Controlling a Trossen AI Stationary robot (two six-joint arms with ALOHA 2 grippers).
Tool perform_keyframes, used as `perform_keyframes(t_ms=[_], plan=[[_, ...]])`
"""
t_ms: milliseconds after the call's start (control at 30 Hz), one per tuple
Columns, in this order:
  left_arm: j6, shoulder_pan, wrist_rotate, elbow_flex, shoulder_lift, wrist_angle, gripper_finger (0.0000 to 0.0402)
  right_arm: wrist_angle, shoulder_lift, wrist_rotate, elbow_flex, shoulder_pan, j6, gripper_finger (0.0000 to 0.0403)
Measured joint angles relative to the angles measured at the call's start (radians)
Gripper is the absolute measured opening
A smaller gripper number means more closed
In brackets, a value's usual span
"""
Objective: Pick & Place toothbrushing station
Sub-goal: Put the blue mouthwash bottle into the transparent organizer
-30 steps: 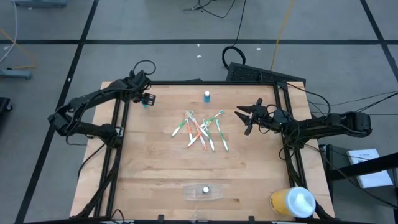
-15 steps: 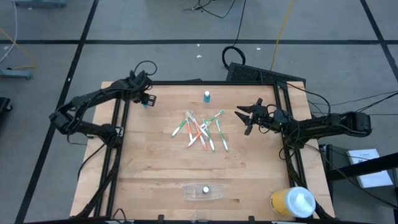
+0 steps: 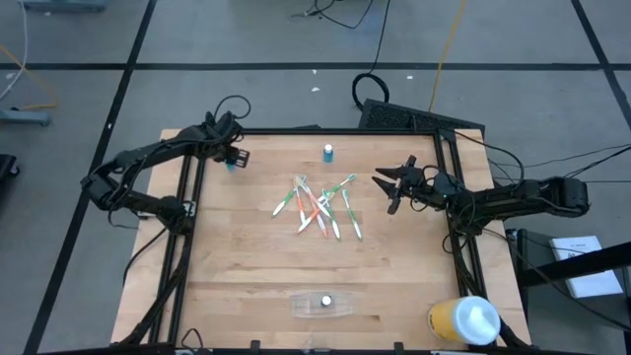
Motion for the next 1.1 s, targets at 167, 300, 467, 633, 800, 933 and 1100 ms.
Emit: perform_keyframes(t_ms=[167, 300, 467, 633, 800, 933, 1100], plan=[[-0.004, 0.000, 0.000, 0.000, 0.000, -0.035, 0.0149, 0.000, 0.000, 0.000, 0.000, 0.000, 0.000, 0.0123], [-0.003, 0.000, -0.001, 0.000, 0.000, -0.047, 0.0149, 0.000, 0.000, 0.000, 0.000, 0.000, 0.000, 0.0123], [-0.002, 0.000, -0.001, 0.000, 0.000, -0.036, 0.0149, 0.000, 0.000, 0.000, 0.000, 0.000, 0.005, 0.0123], [0.011, 0.000, -0.001, 0.000, 0.000, -0.029, 0.0149, 0.000, 0.000, 0.000, 0.000, 0.000, 0.008, 0.0123], [0.000, 0.000, -0.001, 0.000, 0.000, -0.029, 0.0149, 0.000, 0.000, 0.000, 0.000, 0.000, 0.008, 0.0123], [-0.003, 0.000, 0.000, 0.000, 0.000, -0.029, 0.0138, 0.000, 0.000, 0.000, 0.000, 0.000, 0.008, 0.0123], [-0.002, 0.000, -0.001, 0.000, 0.000, -0.025, 0.0097, 0.000, 0.000, 0.000, 0.000, 0.000, 0.008, 0.0123]])
